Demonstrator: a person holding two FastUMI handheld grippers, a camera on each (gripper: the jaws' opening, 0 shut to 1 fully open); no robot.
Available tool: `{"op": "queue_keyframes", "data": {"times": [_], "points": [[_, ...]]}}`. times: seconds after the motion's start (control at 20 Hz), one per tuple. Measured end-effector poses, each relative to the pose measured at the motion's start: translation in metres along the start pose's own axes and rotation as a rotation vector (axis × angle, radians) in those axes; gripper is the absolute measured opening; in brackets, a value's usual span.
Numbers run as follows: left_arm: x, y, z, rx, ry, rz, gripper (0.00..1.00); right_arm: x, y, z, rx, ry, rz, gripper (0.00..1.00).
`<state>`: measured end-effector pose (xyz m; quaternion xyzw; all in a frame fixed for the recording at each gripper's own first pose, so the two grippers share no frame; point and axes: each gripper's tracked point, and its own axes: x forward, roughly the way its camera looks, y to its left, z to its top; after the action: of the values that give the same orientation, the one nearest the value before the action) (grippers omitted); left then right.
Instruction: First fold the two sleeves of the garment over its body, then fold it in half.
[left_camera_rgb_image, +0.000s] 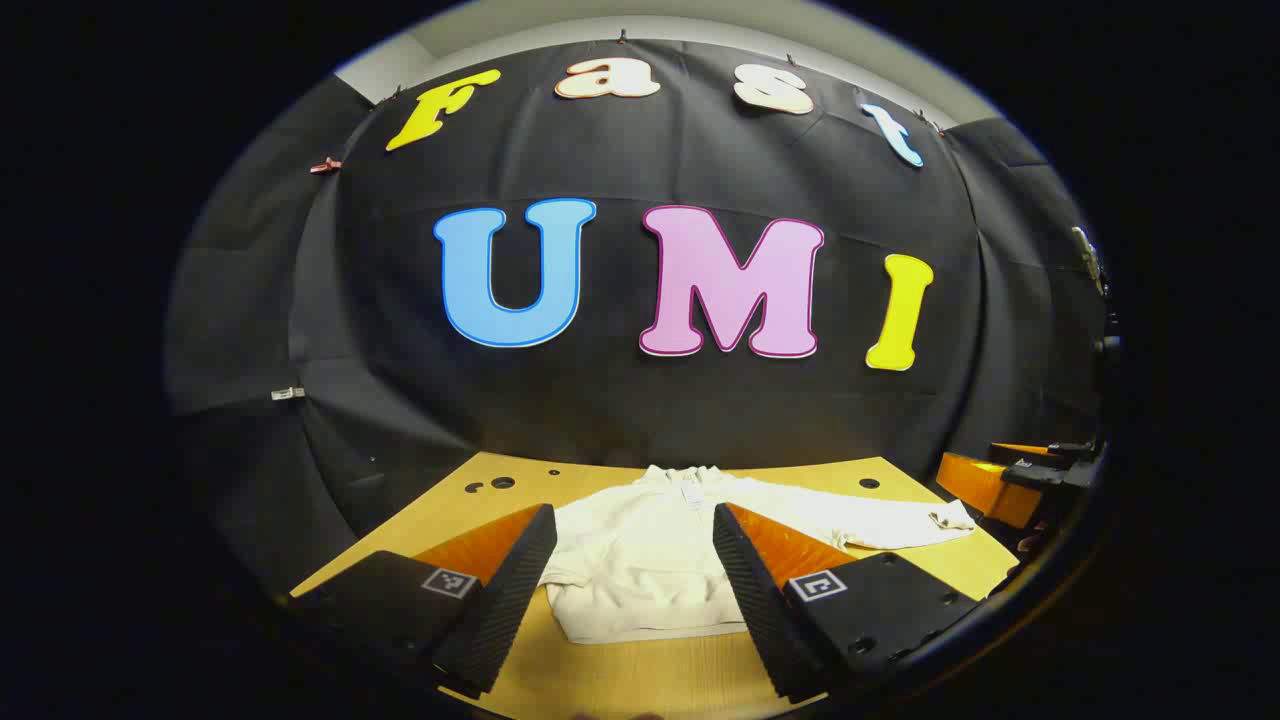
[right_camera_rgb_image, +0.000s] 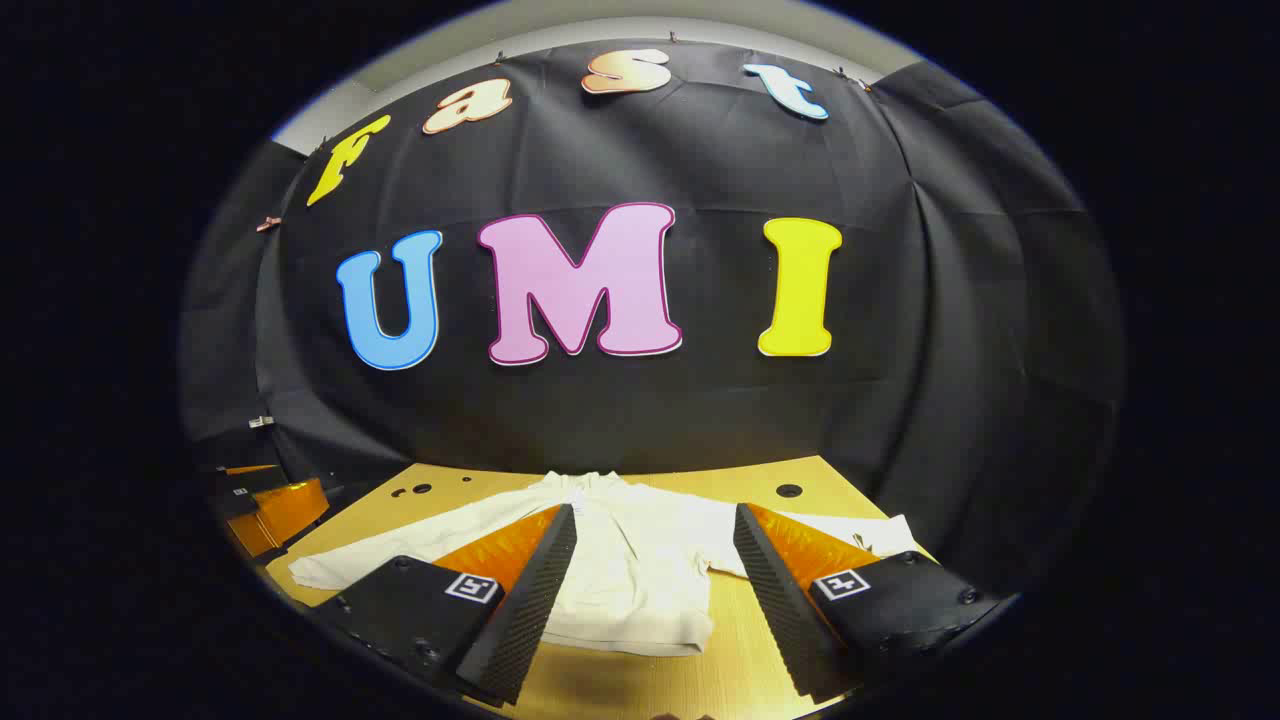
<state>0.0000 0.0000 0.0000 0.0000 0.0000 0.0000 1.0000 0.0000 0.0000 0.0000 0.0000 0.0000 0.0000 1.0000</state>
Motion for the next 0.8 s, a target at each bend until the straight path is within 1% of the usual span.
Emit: {"op": "queue_keyframes", "data": {"times": [0.5, 0.8], "points": [[0.013, 0.0, -0.004, 0.007, 0.012, -0.024, 0.97, 0.008, 0.002, -0.005, -0.021, 0.016, -0.013, 0.97], [0.016, 0.0, -0.006, 0.001, 0.023, -0.022, 0.97, 0.017, 0.001, -0.006, -0.026, 0.02, -0.011, 0.97]]}}
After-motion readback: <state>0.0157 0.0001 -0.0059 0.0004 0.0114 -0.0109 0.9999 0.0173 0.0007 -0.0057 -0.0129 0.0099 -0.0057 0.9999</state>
